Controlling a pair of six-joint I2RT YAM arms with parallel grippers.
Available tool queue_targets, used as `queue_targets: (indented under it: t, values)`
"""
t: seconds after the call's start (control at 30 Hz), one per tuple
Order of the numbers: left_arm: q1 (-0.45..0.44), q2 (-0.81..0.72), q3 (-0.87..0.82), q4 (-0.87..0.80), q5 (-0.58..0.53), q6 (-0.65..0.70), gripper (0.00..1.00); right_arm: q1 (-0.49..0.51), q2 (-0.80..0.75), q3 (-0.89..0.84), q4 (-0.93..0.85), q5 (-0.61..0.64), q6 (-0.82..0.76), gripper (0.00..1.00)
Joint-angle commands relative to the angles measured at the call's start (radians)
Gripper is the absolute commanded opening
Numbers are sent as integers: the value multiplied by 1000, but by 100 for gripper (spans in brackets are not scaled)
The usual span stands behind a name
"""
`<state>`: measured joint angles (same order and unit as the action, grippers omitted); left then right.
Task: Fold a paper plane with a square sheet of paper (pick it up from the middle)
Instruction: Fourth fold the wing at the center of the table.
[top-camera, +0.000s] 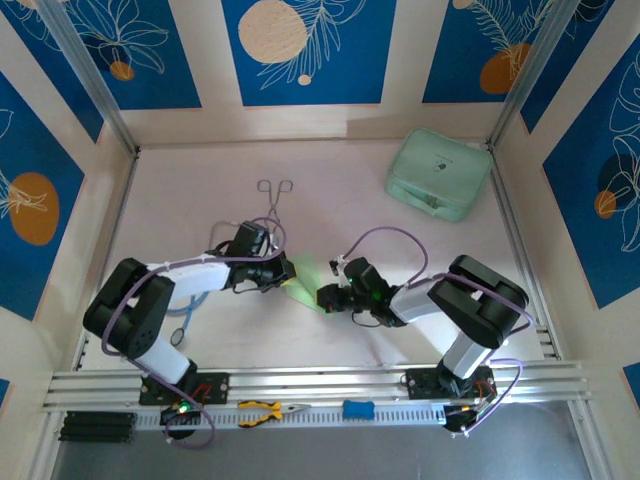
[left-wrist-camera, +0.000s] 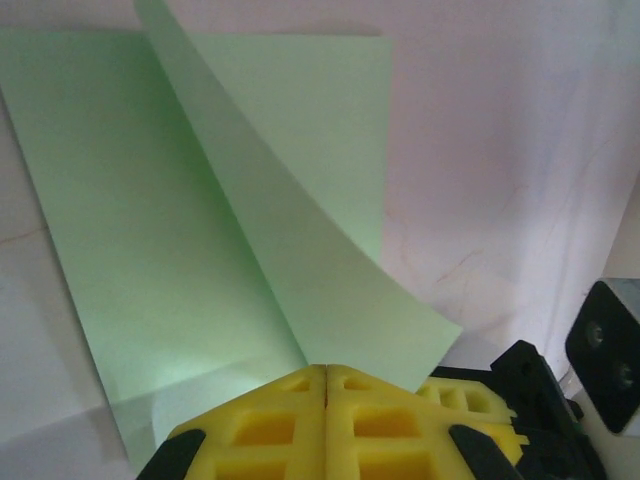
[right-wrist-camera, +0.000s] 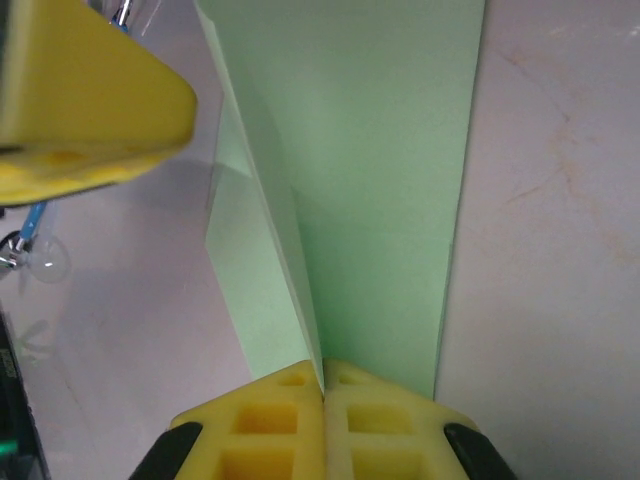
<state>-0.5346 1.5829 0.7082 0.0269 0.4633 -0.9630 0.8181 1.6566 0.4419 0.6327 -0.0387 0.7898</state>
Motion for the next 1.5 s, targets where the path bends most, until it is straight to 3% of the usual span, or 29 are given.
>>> queue_targets:
  t: [0.0, 0.47, 1.13, 1.47]
  values:
    - [-12, 50, 17, 37, 33, -10, 2, -3, 49, -27, 19, -61, 75, 1]
    - [-21, 129, -18, 14, 8, 13, 0, -12, 62, -40, 35, -79, 179, 2]
    - [-20, 98, -19, -45, -27, 27, 0, 6, 13, -43, -9, -31, 220, 5]
    - [-23, 34, -51, 25, 12, -29, 7, 28, -7, 25, -119, 34, 176, 7]
